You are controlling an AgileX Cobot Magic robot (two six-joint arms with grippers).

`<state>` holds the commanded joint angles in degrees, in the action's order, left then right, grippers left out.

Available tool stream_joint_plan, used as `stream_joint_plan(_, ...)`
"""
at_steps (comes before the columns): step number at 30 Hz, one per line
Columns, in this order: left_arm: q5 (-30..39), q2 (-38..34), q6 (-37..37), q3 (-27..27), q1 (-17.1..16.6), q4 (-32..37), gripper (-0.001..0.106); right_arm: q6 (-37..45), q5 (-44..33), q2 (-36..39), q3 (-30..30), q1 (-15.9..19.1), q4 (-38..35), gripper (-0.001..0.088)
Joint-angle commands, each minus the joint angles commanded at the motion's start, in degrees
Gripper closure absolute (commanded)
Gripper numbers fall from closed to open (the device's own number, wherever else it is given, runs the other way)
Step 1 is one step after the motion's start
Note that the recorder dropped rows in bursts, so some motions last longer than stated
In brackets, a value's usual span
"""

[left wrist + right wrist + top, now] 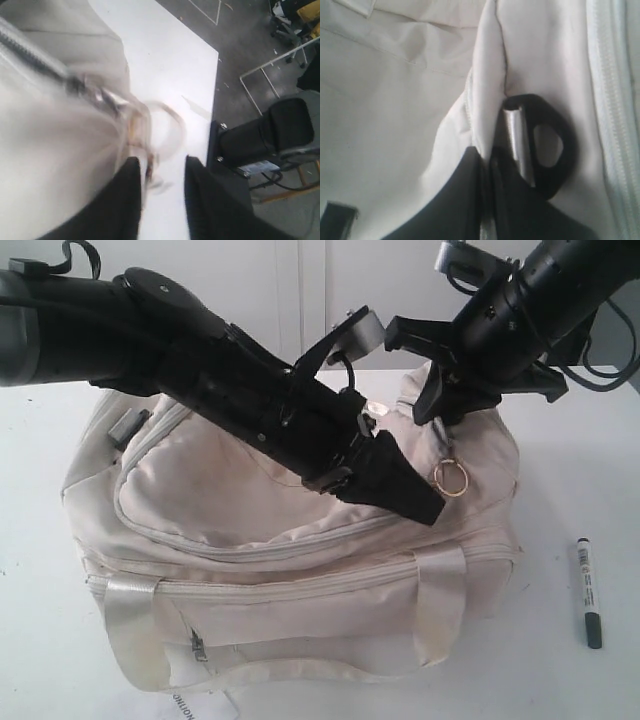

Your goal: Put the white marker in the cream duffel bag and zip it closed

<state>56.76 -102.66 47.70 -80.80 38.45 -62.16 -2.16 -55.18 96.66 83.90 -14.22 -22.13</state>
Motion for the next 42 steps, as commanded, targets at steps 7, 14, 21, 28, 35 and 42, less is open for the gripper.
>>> stream_joint_plan(7, 0.51, 0.0, 0.0, 0.0, 0.0, 0.0, 0.105, 0.0, 0.15, 0.0, 0.0, 0.0, 0.0, 0.0868)
stream_joint_plan(14, 0.75, 0.0, -0.25, 0.0, 0.0, -0.22, 0.105, 0.0, 0.03, 0.0, 0.0, 0.0, 0.0, 0.0868)
stream_joint_plan(21, -5.23, 2.58, -5.2, 0.0, 0.0, -0.36, 0.105, 0.0, 0.03, 0.0, 0.0, 0.0, 0.0, 0.0868)
stream_joint_plan(28, -16.16, 7.87, -18.65, 0.09, 4.56, 16.42, 0.105, 0.0, -0.2, 0.0, 0.0, 0.0, 0.0, 0.0868)
stream_joint_plan(35, -24.33, 11.29, -38.0, 0.09, 14.03, 41.87, 0.105, 0.0, -0.38, 0.0, 0.0, 0.0, 0.0, 0.0868)
stream_joint_plan(42, -29.27, 11.32, -59.62, 0.81, 21.88, 65.12, 0.105, 0.0, -1.5, 0.0, 0.0, 0.0, 0.0, 0.0868)
